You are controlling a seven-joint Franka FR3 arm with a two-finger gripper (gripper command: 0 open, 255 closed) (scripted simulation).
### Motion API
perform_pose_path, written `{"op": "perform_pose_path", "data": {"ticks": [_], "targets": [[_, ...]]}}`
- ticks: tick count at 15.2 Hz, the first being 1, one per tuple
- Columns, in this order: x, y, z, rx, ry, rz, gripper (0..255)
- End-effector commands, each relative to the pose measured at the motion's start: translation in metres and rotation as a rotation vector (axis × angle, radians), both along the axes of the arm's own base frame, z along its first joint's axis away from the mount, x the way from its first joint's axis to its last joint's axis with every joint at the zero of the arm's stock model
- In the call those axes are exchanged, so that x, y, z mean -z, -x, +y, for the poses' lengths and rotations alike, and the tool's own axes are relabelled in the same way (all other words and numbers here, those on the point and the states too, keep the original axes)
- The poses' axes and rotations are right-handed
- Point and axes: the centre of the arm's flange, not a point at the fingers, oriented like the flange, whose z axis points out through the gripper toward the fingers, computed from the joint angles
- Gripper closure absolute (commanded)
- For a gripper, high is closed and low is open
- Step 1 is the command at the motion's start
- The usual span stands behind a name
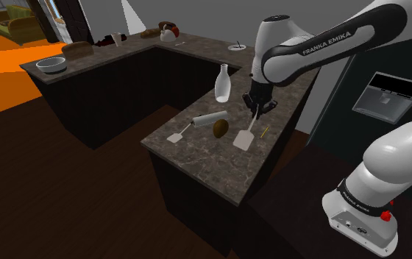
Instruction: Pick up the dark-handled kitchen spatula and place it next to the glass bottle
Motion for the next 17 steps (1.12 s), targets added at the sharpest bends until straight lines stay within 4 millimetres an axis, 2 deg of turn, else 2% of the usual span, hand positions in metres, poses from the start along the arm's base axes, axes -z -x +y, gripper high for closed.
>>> {"op": "perform_pose_path", "data": {"ticks": [1, 13, 17], "targets": [[-0.011, 0.0, 0.0, 0.0, 0.0, 0.001, 255], [-0.072, 0.0, 0.0, 0.0, 0.0, 0.001, 255], [-0.072, -0.038, -0.037, 0.0, 0.0, 0.001, 255]]}}
